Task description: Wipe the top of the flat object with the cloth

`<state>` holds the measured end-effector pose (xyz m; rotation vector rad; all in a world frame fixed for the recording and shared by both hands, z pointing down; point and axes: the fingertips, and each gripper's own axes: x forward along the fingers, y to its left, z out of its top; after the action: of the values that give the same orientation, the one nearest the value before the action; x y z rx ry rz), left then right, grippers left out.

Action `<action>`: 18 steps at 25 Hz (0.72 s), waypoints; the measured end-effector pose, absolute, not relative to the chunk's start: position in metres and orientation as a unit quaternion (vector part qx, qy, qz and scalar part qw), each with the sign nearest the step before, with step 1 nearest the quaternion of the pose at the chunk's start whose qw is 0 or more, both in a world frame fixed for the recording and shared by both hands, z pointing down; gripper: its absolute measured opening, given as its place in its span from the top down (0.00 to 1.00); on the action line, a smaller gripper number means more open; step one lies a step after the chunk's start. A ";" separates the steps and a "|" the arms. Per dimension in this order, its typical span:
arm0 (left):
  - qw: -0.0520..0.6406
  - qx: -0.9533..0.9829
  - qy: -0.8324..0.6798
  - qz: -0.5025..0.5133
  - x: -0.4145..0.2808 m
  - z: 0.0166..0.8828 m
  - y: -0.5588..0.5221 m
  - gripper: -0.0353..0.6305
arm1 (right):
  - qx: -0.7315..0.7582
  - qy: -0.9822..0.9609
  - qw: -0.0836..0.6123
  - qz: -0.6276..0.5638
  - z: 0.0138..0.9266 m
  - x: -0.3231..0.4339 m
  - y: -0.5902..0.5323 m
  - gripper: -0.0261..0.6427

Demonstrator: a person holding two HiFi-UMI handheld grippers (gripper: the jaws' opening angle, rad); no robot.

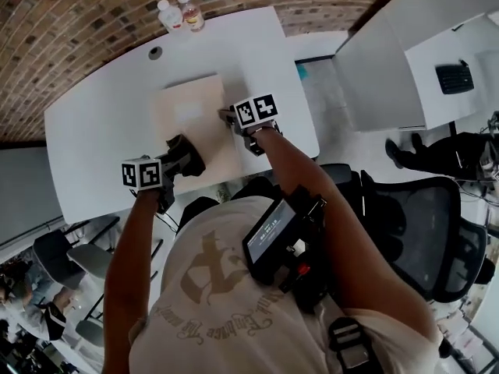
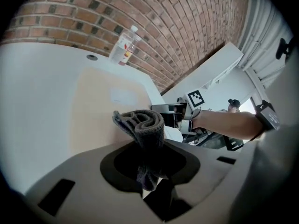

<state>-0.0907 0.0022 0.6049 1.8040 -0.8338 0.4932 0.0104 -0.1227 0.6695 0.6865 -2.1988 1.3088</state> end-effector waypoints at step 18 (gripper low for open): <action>0.509 0.780 -0.217 0.291 0.042 0.632 0.019 0.79 | 0.243 -0.807 0.245 0.479 0.671 0.014 -0.123 0.70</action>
<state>0.0416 0.0194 0.6324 1.8792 -0.5220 0.7011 0.0143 -0.1227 0.6711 0.6627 -2.2044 1.3071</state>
